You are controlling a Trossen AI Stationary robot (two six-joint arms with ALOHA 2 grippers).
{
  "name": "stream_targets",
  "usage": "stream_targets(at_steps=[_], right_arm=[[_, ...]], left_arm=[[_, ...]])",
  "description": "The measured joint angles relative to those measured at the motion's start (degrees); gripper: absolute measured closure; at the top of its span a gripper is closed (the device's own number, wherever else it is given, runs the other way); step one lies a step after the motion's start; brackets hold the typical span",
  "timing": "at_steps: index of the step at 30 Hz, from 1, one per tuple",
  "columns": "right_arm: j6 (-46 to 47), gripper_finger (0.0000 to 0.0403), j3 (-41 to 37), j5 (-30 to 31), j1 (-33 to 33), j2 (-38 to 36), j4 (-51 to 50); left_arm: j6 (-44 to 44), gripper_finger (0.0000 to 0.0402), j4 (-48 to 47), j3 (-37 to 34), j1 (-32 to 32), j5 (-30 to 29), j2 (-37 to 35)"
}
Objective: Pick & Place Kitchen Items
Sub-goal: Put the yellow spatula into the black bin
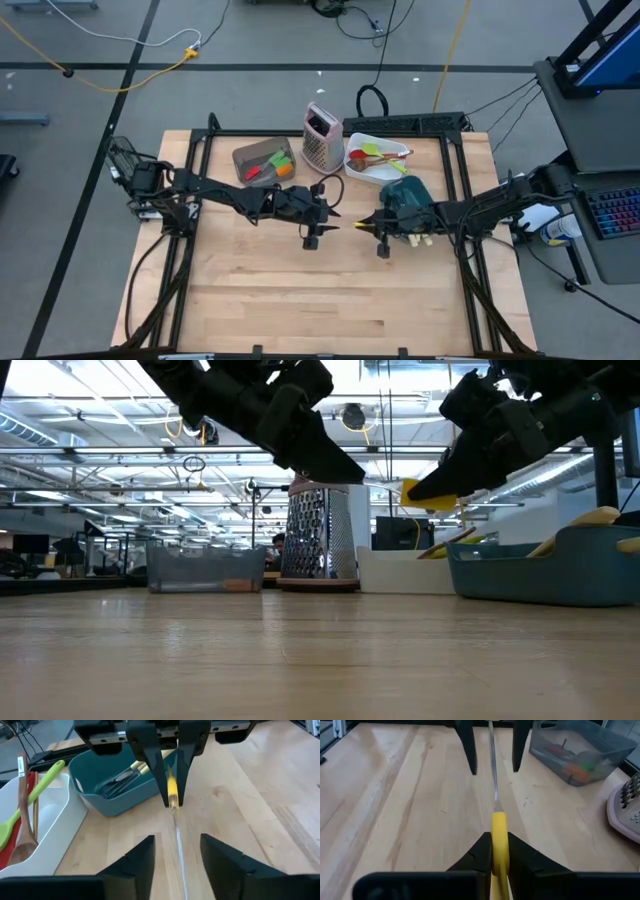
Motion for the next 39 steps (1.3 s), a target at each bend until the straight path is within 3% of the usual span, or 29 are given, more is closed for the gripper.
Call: stream_targets(at_steps=[15,27,39], right_arm=[[-0.03,0.0372,0.0,0.09,0.0,0.0,2.14],[-1.65,0.0324,0.0,0.19,0.0,0.0,2.02],[2.94,0.0237,0.0,-0.14,0.04,0.0,1.28]], left_arm=[[-0.22,0.039,-0.09,0.0,0.01,-0.26,0.0],[-5.68,0.0394,-2.12,0.02,-0.09,-2.61,0.0],[-14.39,0.0394,-16.54,0.0,-1.72,-9.84,-1.67]])
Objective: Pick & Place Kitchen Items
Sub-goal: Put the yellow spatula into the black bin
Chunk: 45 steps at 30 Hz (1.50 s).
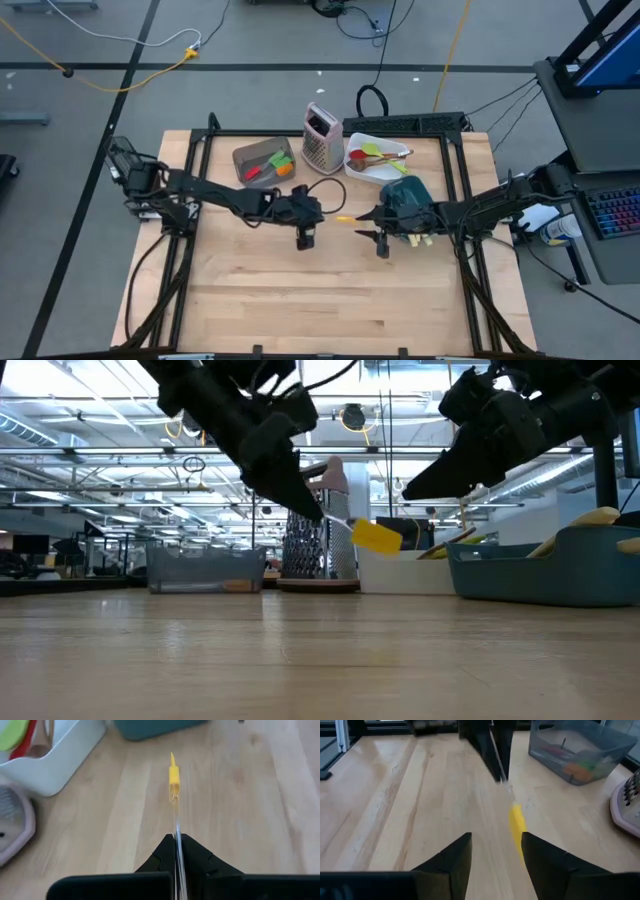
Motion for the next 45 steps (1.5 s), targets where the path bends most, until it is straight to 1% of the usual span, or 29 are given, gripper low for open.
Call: stream_targets(at_steps=[4,5,10,11,15,17,19,21,23,26,28,31,34,41,43,45], right_arm=[[2.24,0.0233,-0.02,0.01,0.0,-0.02,-0.56],[2.94,0.0233,-0.02,0.03,0.0,-0.02,-0.67],[4.34,0.0239,-0.04,0.08,0.0,-0.02,-0.26],[4.34,0.024,-0.04,0.08,0.0,-0.02,-0.23],[4.35,0.0242,-0.04,0.1,0.0,-0.04,-0.34],[4.35,0.0242,-0.04,0.12,0.0,-0.04,-0.37],[4.35,0.0242,-0.04,0.12,0.0,-0.04,-0.34],[4.35,0.0243,-0.04,0.12,0.0,-0.04,-0.33],[4.53,0.0242,-0.04,0.1,0.0,-0.04,-0.18],[4.77,0.0243,-0.04,0.1,0.0,-0.03,-0.4],[4.78,0.0243,-0.04,0.12,0.0,-0.02,-0.37],[4.79,0.0243,-0.04,0.1,0.0,-0.02,-0.4],[4.77,0.0243,-0.04,0.12,0.0,-0.02,-0.38],[4.77,0.0243,-0.04,0.12,0.0,-0.02,-0.36],[4.77,0.0243,-0.04,0.14,-0.01,-0.02,-0.37],[4.77,0.0243,-0.04,0.14,-0.01,-0.02,-0.36]], left_arm=[[-3.36,0.0397,-7.16,0.02,0.22,-0.98,-5.0],[-3.93,0.0397,-9.62,0.02,0.26,-2.58,-6.67],[-6.1,0.0391,-20.32,0.04,0.52,-14.3,-15.5],[-6.76,0.0393,-22.69,0.0,0.75,-15.48,-17.11],[-8.02,0.0395,-29.12,0.02,3.99,-15.82,-22.37],[-8.24,0.0393,-30.4,0.02,6.61,-15.64,-23.78],[-7.21,0.0395,-32.86,0.02,9.8,-14.37,-24.34],[-5.58,0.0397,-32.99,-0.09,13.7,-11.52,-24.41],[-4.65,0.0395,-30.85,-1.25,17.72,-7.68,-24.47],[-4.97,0.039,-26.41,-4.92,23.3,-1.98,-24.43],[-6.6,0.0393,-26.66,-7.68,26.33,-0.76,-24.45],[-8.34,0.0397,-26.61,-11.88,30.11,-0.8,-24.41],[-8.39,0.0388,-21.06,-16.15,33.26,0.04,-24.41],[-6.59,0.0389,-5.9,-24.11,37.82,12.58,-24.25],[-6.17,0.0381,-4.02,-25.17,38.22,13.09,-24.28],[-5.28,0.0368,-4.95,-25.25,38.52,12.43,-24.25]])
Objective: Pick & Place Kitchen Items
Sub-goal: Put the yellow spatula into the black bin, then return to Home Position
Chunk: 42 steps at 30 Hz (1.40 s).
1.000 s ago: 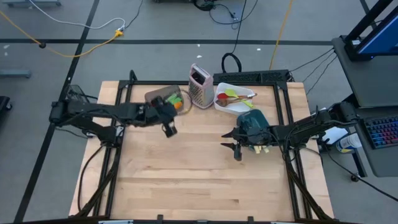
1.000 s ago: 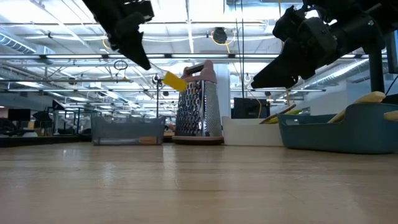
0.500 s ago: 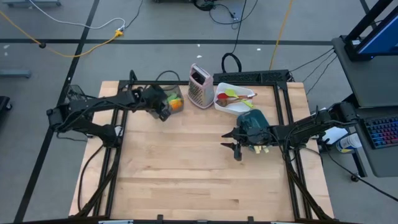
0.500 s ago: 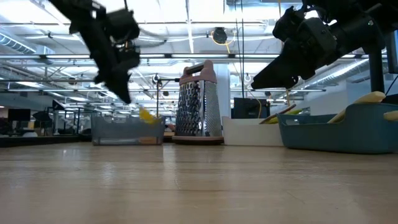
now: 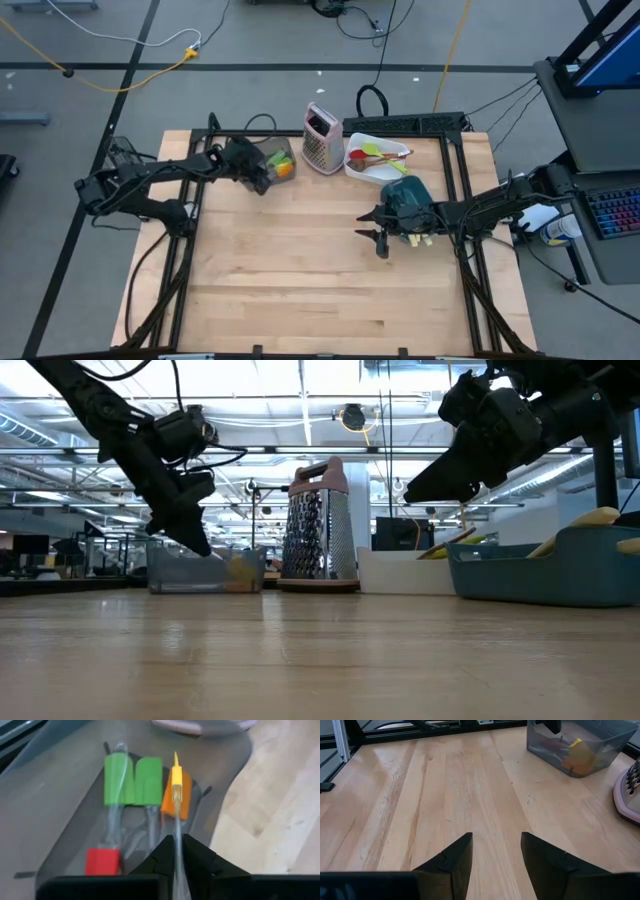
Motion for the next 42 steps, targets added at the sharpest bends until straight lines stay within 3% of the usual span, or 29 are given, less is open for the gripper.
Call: stream_targets(at_steps=[9,13,22,29,33,37,42], right_arm=[[0.0,0.0243,0.0,0.0,-0.01,0.0,0.0],[0.0,0.0243,0.0,0.0,-0.01,0.0,0.32],[-0.19,0.0243,0.0,0.0,-0.01,0.0,0.39],[-0.02,0.0243,0.0,-0.07,-0.01,0.0,0.16],[-0.09,0.0243,0.02,-0.09,-0.01,0.02,0.08],[-1.05,0.0243,0.02,-0.02,-0.01,0.02,0.09],[-1.28,0.0243,0.02,-0.06,-0.01,-2.53,-0.59]], left_arm=[[3.45,0.0283,-2.72,0.13,0.19,-6.13,-0.41],[3.51,0.027,-5.75,3.22,0.15,-6.28,-3.34],[3.51,0.03,-10.56,7.3,-2.22,-6.37,-17.25],[3.54,0.0331,-16.15,7.3,-8.74,-8.4,-29.52],[3.52,0.0363,-17.02,4.34,-14.51,-13.39,-35.52],[6.33,0.0395,-15.69,-0.29,-19.44,-14.31,-41.4],[8.34,0.0384,-11.19,-7.06,-22.18,-14.66,-50.7]])
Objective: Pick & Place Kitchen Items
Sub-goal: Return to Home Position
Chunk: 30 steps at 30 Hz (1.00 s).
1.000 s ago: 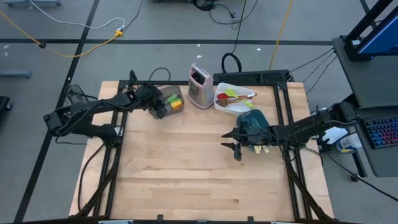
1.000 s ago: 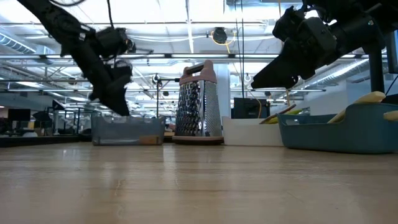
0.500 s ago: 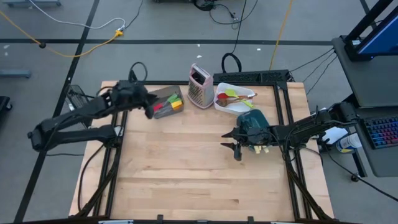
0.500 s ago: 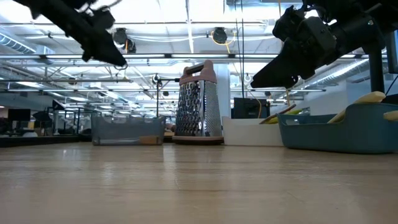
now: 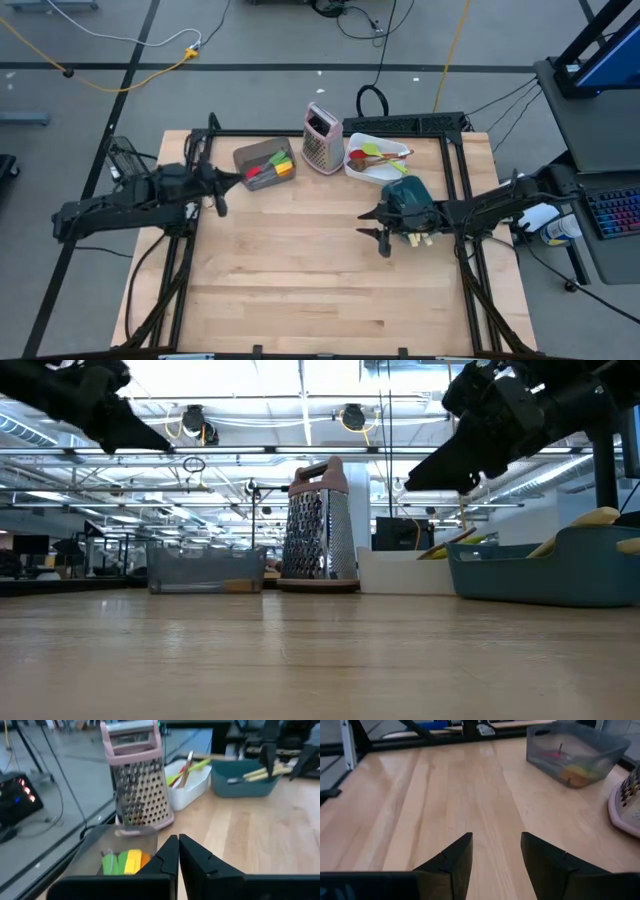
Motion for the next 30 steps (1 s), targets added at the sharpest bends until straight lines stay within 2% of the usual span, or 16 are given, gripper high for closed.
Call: stream_targets(at_steps=[6,12,17,20,24,30], right_arm=[[-0.59,0.0243,0.02,-0.04,0.0,-8.28,-9.38],[-1.6,0.0243,0.02,-0.14,0.15,-17.76,-17.38],[-4.26,0.0243,-3.18,-0.1,0.08,-25.08,-17.06],[-2.68,0.0243,-7.04,-0.01,-0.09,-29.75,-17.37],[-0.87,0.0243,-12.42,0.04,-0.09,-36.44,-16.93],[-1.39,0.0243,-18.42,0.04,-0.09,-46.52,-15.75]], left_arm=[[1.63,0.0394,4.93,-9.69,-0.99,0.59,-11.47],[4.39,0.0387,5.37,-15.64,-1.3,7.4,-20.7],[4.64,0.0384,5.82,-16.46,-1.28,8.14,-20.51],[4.28,0.0395,6.63,-16.43,-1.39,11.71,-20.69],[4.66,0.0397,14.55,-18.89,-2.12,15.93,-20.69],[4.73,0.0388,24.48,-24.67,-2.85,16.46,-20.69]])
